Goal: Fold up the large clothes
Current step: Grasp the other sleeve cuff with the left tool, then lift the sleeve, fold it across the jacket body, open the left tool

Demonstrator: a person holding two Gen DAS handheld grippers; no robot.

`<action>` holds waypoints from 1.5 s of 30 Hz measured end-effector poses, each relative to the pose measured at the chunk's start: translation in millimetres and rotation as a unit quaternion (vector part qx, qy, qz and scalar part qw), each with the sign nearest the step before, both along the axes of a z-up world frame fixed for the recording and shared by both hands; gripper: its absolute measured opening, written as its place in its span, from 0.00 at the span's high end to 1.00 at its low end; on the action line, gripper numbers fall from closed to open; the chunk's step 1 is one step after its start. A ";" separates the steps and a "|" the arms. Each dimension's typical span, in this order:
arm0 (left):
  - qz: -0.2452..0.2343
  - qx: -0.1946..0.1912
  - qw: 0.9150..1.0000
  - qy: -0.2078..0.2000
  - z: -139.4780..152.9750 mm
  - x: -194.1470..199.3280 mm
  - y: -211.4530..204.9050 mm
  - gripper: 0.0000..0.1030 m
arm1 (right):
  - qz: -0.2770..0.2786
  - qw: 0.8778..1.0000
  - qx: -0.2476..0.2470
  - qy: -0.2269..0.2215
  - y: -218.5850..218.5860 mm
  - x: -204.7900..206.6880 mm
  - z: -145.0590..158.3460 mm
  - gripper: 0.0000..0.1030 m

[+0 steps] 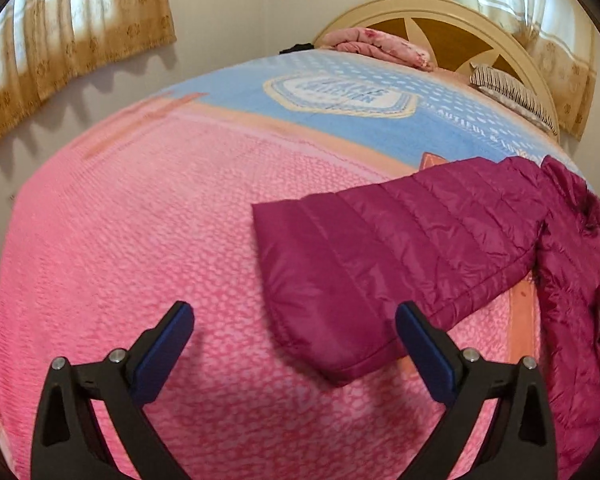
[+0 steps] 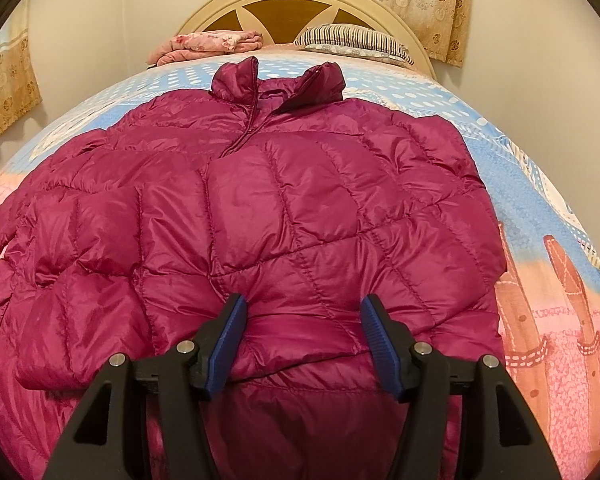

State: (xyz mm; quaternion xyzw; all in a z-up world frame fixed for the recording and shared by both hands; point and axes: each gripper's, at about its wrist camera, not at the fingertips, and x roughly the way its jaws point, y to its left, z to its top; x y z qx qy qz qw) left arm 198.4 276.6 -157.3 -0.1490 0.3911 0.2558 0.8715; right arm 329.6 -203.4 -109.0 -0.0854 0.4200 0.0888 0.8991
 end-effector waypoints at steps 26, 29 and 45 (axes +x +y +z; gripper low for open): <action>-0.102 0.094 0.984 -0.108 87.1 16.0 -31.0 0.89 | -0.003 1.000 0.001 -0.001 -1.1 0.9 0.9 0.39; -0.118 0.102 0.980 -0.121 102.7 21.0 -41.8 0.89 | -0.003 1.000 0.002 -0.001 -1.5 0.9 0.9 0.39; -0.223 0.121 0.951 -0.179 162.3 46.6 -123.6 0.90 | -0.004 1.000 0.008 -0.002 -1.6 1.1 1.1 0.39</action>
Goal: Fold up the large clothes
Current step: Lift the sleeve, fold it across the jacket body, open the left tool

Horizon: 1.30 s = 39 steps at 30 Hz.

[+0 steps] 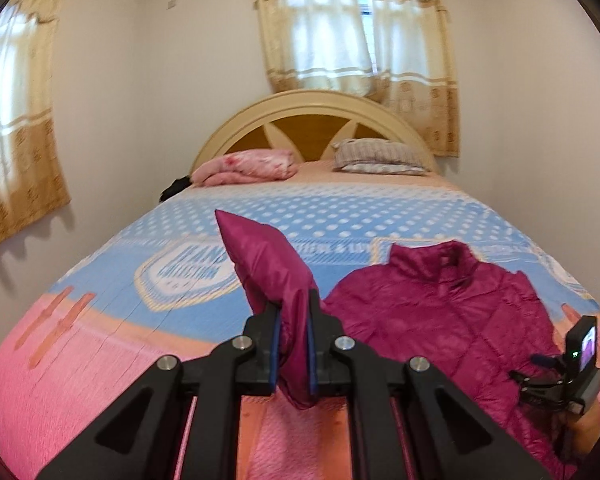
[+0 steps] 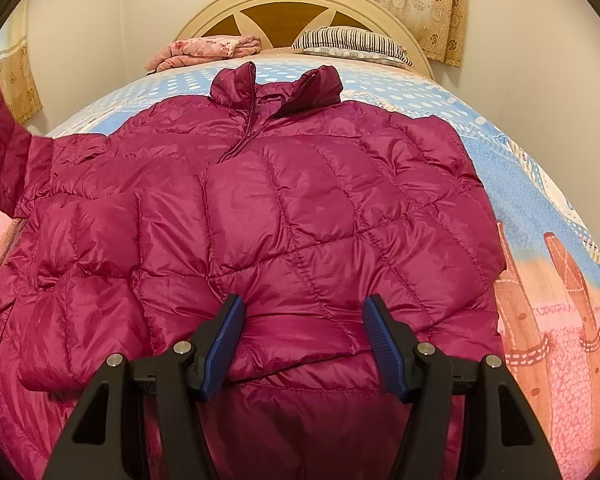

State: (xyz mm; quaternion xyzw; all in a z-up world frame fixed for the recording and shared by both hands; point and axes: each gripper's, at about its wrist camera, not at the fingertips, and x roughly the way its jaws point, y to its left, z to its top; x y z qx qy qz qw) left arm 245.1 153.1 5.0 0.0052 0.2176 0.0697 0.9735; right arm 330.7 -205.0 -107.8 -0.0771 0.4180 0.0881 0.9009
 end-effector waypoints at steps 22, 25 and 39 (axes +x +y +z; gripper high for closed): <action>-0.137 0.030 0.990 0.022 -13.9 18.6 -121.6 0.90 | 0.000 1.000 0.014 -0.001 -2.0 0.8 -0.9 0.38; -0.155 0.021 0.987 0.031 -22.4 21.8 -135.3 0.90 | 0.000 1.000 0.014 -0.001 -2.0 0.8 -0.9 0.38; -0.217 0.015 0.972 0.094 -81.0 34.0 -194.1 0.90 | -0.003 1.000 0.020 -0.002 -4.3 0.0 -0.3 0.38</action>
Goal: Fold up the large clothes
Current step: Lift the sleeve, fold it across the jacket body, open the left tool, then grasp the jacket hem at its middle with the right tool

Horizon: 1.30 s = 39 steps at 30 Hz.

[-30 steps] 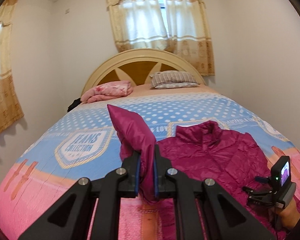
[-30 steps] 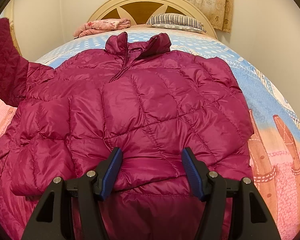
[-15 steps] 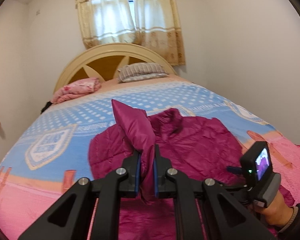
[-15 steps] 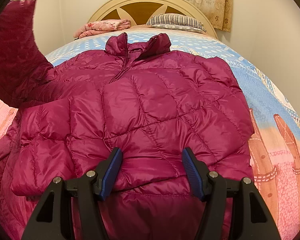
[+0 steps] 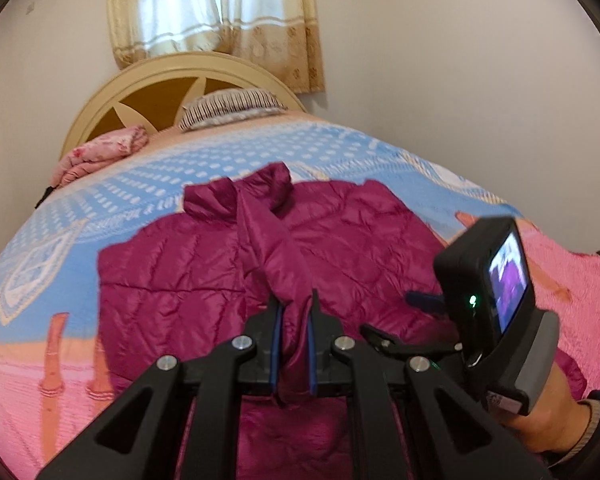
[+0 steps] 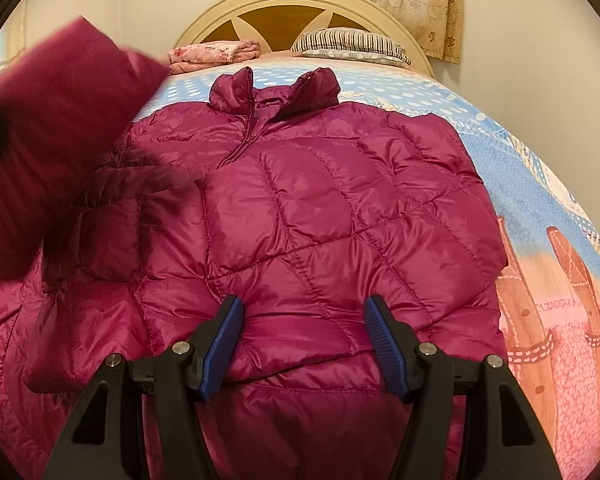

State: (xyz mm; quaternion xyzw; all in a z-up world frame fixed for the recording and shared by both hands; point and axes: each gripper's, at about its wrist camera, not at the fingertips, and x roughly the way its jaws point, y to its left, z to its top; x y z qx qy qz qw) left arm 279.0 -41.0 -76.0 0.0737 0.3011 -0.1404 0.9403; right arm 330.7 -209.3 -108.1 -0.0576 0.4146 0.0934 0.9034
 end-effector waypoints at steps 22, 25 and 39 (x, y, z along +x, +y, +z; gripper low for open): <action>-0.035 0.001 0.997 -0.065 15.9 -24.8 -11.4 0.32 | -0.002 1.000 0.002 -0.003 -1.7 0.7 0.6 0.37; -0.010 -0.006 0.997 -0.078 19.7 -19.3 7.7 0.22 | -0.002 1.000 0.003 -0.003 -2.1 0.7 0.6 0.37; 0.096 0.003 0.994 0.054 -62.4 47.1 43.5 0.16 | -0.079 0.989 0.088 -0.091 -42.2 -32.3 54.3 0.36</action>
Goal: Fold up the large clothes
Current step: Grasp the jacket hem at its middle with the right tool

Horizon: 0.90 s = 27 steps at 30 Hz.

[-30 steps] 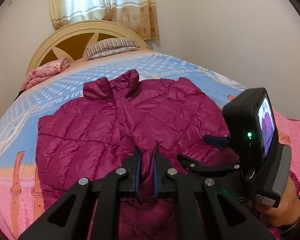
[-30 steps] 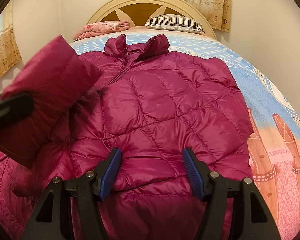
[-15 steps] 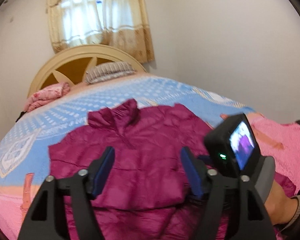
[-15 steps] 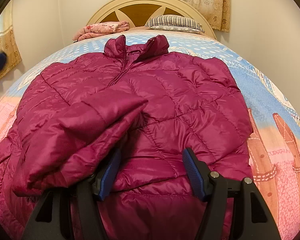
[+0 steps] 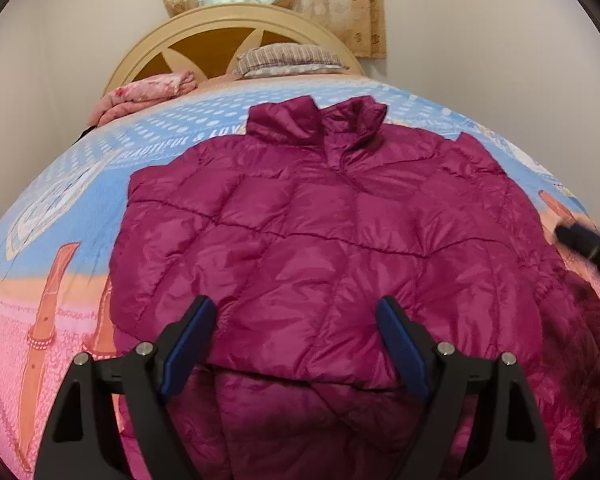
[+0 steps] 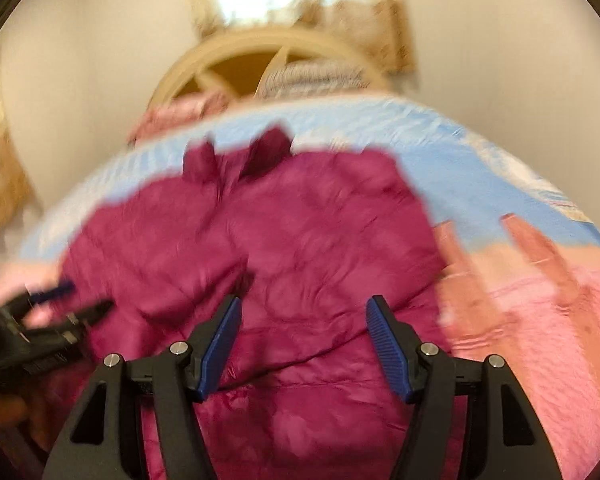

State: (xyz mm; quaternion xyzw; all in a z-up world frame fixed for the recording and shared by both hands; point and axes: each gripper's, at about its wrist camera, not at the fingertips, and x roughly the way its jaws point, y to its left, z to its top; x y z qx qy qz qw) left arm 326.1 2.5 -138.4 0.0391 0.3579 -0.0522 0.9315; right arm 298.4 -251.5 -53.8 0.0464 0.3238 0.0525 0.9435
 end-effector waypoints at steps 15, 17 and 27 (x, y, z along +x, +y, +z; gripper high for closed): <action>0.054 -0.045 0.997 -0.035 31.4 7.7 59.0 0.11 | 0.155 0.984 0.001 0.085 86.4 37.9 -43.6 0.75; 0.052 -0.045 0.997 -0.023 29.8 23.4 61.3 0.11 | 0.152 0.984 0.012 0.091 80.4 37.9 -45.6 0.75; 0.093 -0.031 0.994 0.043 -14.8 73.1 72.4 0.09 | 0.151 0.984 0.001 0.099 82.5 44.0 -55.8 0.75</action>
